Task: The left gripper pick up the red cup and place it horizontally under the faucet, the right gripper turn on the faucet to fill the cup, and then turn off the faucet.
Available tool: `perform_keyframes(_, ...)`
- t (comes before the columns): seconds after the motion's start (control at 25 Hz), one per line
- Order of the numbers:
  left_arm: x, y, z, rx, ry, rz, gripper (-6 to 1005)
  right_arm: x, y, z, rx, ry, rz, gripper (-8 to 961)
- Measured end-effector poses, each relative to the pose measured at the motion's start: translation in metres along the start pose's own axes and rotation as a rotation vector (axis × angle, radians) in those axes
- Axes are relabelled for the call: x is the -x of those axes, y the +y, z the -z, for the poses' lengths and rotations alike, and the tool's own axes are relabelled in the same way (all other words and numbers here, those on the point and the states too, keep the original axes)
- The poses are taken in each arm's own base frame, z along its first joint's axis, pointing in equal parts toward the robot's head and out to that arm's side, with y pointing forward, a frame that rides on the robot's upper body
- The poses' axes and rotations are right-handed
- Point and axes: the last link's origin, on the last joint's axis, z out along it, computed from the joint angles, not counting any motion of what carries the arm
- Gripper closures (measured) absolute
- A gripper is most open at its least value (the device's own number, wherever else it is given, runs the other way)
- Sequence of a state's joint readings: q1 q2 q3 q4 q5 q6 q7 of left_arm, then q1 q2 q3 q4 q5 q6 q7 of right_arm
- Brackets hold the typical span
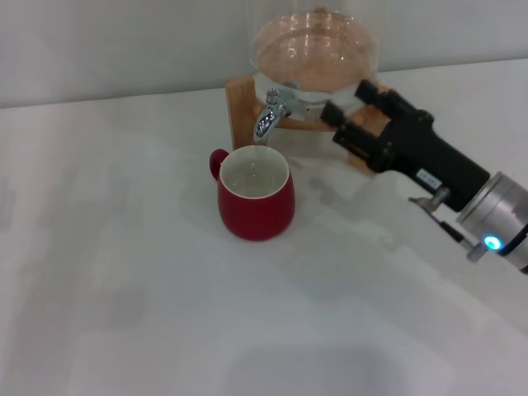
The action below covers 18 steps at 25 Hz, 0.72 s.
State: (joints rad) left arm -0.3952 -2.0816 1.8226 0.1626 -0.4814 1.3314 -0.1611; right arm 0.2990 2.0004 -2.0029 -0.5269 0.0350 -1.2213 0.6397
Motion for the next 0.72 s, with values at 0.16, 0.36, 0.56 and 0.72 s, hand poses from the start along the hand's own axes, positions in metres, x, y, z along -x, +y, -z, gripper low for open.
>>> perform_keyframes(0.16, 0.0, -0.001, 0.001, -0.005, -0.002, -0.003, 314, 0.007, -0.014, 0.004, -0.05, -0.021, 0.015, 170)
perform_keyframes(0.36, 0.002, -0.002, 0.0, -0.007, -0.015, -0.011, 315, 0.016, -0.03, 0.01, -0.106, -0.043, 0.034, 170)
perform_keyframes(0.56, 0.003, -0.003, -0.001, -0.012, -0.023, -0.011, 315, 0.024, -0.046, 0.011, -0.16, -0.059, 0.068, 170)
perform_keyframes(0.72, 0.004, -0.007, -0.001, -0.039, -0.031, -0.005, 315, 0.029, -0.06, 0.013, -0.231, -0.068, 0.123, 170)
